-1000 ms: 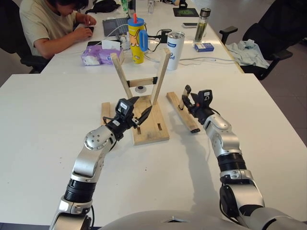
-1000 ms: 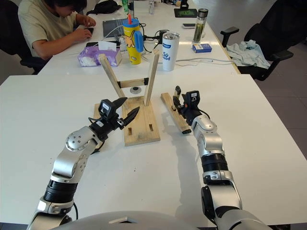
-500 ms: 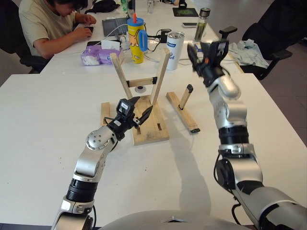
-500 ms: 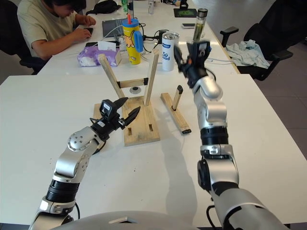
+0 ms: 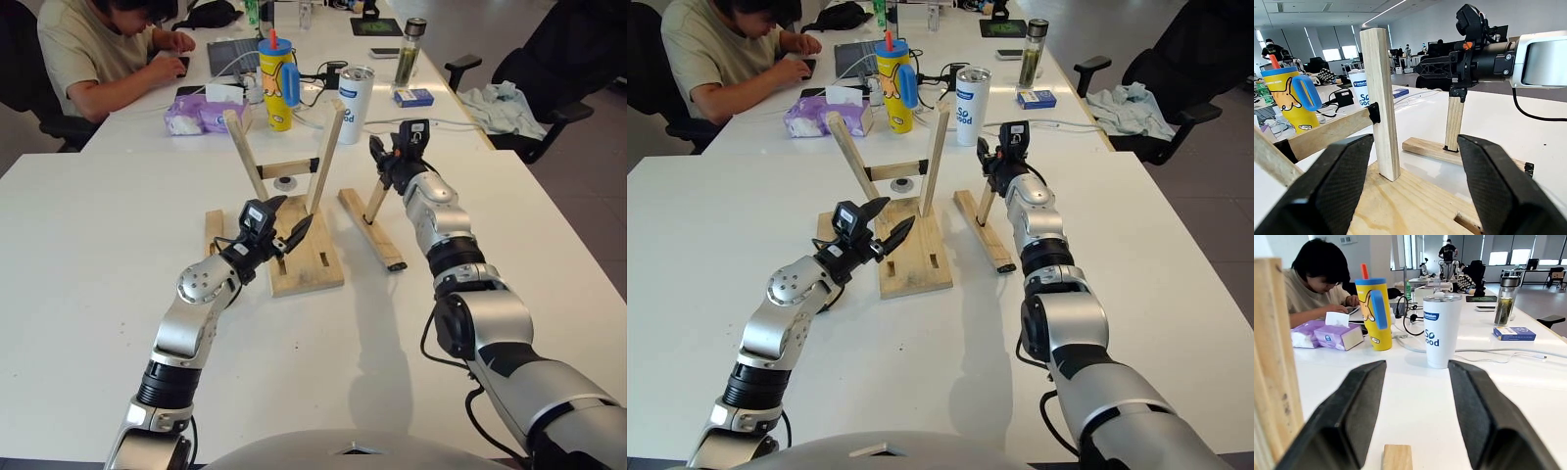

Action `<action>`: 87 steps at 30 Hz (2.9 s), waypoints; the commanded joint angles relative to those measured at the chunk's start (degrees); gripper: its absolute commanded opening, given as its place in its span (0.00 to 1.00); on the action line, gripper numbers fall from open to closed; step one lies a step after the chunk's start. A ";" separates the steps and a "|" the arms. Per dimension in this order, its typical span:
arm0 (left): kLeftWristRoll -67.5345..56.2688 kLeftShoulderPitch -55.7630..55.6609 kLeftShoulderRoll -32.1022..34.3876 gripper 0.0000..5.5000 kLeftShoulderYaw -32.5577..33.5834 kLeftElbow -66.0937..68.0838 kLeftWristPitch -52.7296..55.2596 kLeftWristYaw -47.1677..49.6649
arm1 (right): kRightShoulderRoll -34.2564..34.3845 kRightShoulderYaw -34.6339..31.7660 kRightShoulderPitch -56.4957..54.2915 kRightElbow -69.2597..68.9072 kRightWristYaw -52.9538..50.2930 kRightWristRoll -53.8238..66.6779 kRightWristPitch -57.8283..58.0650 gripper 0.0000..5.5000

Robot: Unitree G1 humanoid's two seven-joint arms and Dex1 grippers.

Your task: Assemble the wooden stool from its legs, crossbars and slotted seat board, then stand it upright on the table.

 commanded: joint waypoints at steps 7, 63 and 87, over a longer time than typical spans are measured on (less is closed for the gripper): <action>0.23 -0.63 -0.02 0.58 0.66 0.81 0.00 0.08 | -0.79 0.17 4.49 1.00 -0.24 -2.03 -9.03 0.43; 20.58 3.58 24.37 0.58 -16.35 14.21 -14.86 -27.66 | -11.91 10.58 29.41 -36.85 19.70 2.97 33.12 0.37; -40.50 -5.05 12.16 0.78 14.51 -1.20 21.72 -19.19 | -10.61 -6.18 28.18 -64.58 27.91 38.17 38.36 0.37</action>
